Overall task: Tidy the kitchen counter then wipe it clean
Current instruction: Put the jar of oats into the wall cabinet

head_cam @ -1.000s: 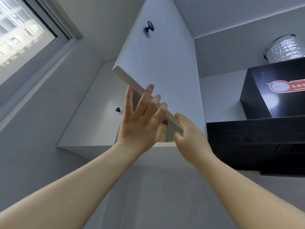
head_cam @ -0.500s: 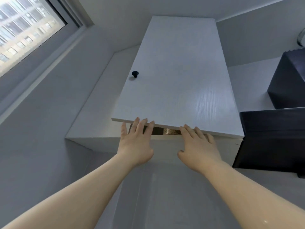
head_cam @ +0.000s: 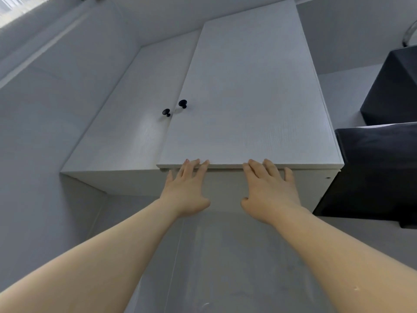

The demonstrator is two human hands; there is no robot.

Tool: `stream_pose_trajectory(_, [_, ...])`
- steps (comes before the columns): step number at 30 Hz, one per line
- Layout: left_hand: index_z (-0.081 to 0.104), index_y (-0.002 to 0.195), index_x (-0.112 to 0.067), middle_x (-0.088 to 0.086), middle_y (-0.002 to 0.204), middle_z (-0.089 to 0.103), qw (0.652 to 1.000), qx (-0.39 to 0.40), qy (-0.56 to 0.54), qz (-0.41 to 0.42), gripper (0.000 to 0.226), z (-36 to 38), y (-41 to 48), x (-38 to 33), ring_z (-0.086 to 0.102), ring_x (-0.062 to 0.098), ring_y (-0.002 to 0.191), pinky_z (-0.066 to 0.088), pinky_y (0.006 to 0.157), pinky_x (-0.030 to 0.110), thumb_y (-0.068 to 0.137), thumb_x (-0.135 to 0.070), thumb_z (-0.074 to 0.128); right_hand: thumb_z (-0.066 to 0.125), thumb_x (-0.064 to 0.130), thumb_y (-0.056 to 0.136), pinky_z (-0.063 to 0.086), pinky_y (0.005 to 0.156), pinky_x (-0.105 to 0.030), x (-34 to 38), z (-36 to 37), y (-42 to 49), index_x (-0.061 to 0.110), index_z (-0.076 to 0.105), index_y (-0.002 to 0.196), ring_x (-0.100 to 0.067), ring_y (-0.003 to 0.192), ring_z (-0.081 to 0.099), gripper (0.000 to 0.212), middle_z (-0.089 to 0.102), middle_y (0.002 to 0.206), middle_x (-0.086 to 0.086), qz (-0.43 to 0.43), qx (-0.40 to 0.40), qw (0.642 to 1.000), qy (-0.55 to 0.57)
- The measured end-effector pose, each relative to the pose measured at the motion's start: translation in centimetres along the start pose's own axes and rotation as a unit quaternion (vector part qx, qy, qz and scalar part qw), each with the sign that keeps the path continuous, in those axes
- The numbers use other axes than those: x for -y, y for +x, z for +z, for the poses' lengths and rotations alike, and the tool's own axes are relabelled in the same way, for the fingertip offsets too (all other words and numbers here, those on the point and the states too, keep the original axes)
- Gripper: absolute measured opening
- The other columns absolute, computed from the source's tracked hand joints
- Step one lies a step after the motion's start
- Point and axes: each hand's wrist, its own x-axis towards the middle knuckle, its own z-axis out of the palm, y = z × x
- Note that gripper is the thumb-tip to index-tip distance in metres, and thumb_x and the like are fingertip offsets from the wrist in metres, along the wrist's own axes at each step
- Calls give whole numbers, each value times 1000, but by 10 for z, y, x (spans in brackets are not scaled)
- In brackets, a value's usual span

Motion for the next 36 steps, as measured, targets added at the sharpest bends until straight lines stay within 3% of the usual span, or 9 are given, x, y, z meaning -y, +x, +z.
stream_pose_trajectory(14, [-11, 149, -27, -6, 157, -11, 999, 38, -1, -10, 94, 8, 0, -12, -6, 18, 146, 7, 118, 47, 84, -32, 56, 39, 30, 94, -3, 116, -50, -11, 13, -4, 24, -6, 151, -22, 144, -22, 72, -20, 157, 7, -10, 37, 999, 8])
stream_pose_trajectory(18, [-1, 150, -23, -2, 157, -2, 1000, -1, 9, -3, 86, 18, -13, -16, 4, 18, 146, 14, 117, 44, 84, -32, 53, 42, 35, 94, 2, 117, -47, -13, 23, -18, 31, 2, 150, -25, 147, -9, 69, -8, 159, 5, 15, 36, 997, 62])
stream_pose_trajectory(21, [6, 150, -21, 0, 156, 5, 999, 22, 31, 14, 80, 27, -36, -27, 8, 19, 145, 19, 115, 41, 85, -32, 51, 43, 35, 94, 6, 117, -45, -18, 34, -43, 30, 8, 149, -25, 147, -3, 65, 0, 159, 4, 32, 57, 994, 90])
stream_pose_trajectory(28, [25, 144, -20, 0, 148, 26, 997, 60, -44, -15, 64, 54, -110, -61, 30, 22, 135, 33, 103, 35, 86, -25, 52, 46, 35, 91, 17, 114, -41, -19, 66, -116, 26, 24, 146, -23, 145, 11, 60, 15, 157, 3, 54, 136, 977, 153])
stream_pose_trajectory(36, [31, 142, -21, -4, 147, 32, 985, 135, -83, -64, 55, 76, -201, -82, 33, 19, 133, 36, 103, 34, 90, -23, 49, 46, 32, 91, 24, 108, -34, -13, 96, -202, 25, 35, 140, -21, 138, 25, 51, 32, 148, 2, 65, 229, 946, 219])
